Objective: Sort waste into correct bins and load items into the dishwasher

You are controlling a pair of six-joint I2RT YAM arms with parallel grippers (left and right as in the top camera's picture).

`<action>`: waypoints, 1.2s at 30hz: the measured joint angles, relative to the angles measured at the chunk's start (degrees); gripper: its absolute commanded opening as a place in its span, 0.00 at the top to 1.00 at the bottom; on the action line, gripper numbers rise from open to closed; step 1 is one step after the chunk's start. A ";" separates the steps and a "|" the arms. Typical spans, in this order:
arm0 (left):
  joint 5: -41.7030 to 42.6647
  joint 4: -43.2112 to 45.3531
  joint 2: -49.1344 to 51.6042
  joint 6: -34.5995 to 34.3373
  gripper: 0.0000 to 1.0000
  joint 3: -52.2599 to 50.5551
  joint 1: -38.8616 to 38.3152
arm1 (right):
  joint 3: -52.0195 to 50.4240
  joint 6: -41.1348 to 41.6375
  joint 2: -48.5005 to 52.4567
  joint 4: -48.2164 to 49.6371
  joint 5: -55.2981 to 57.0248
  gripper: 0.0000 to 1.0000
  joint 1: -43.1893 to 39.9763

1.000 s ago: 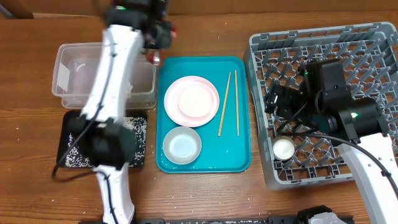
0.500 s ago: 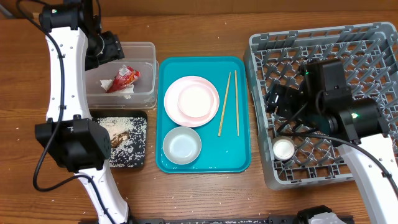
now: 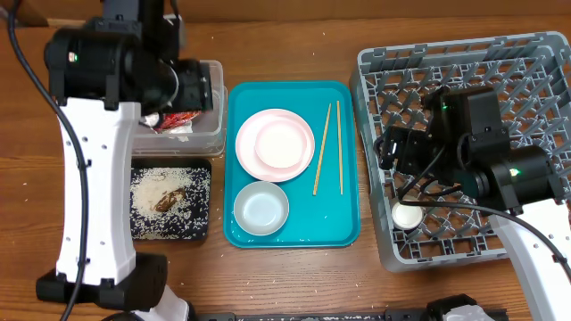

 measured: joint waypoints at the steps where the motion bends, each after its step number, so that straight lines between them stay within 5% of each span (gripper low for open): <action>1: 0.20 0.04 -0.26 0.33 0.35 -0.22 -0.50 | 0.00 -0.63 0.00 0.31 -1.27 0.13 0.17; 10: -1.86 0.04 -9.86 0.17 0.27 -9.94 -1.11 | -4.09 0.13 3.26 7.34 -5.46 0.21 7.67; 20: -5.81 5.14 -29.92 -5.38 0.21 -33.94 -1.11 | -6.36 0.31 16.15 16.98 -2.56 0.22 18.99; 32: 2.34 20.90 -29.62 -5.97 0.27 -63.32 -1.11 | -6.56 3.91 19.93 25.31 -1.81 0.29 23.87; 36: 3.13 20.61 -30.05 -5.18 0.17 -63.98 -1.11 | -6.58 5.99 23.67 25.16 -1.81 0.18 24.57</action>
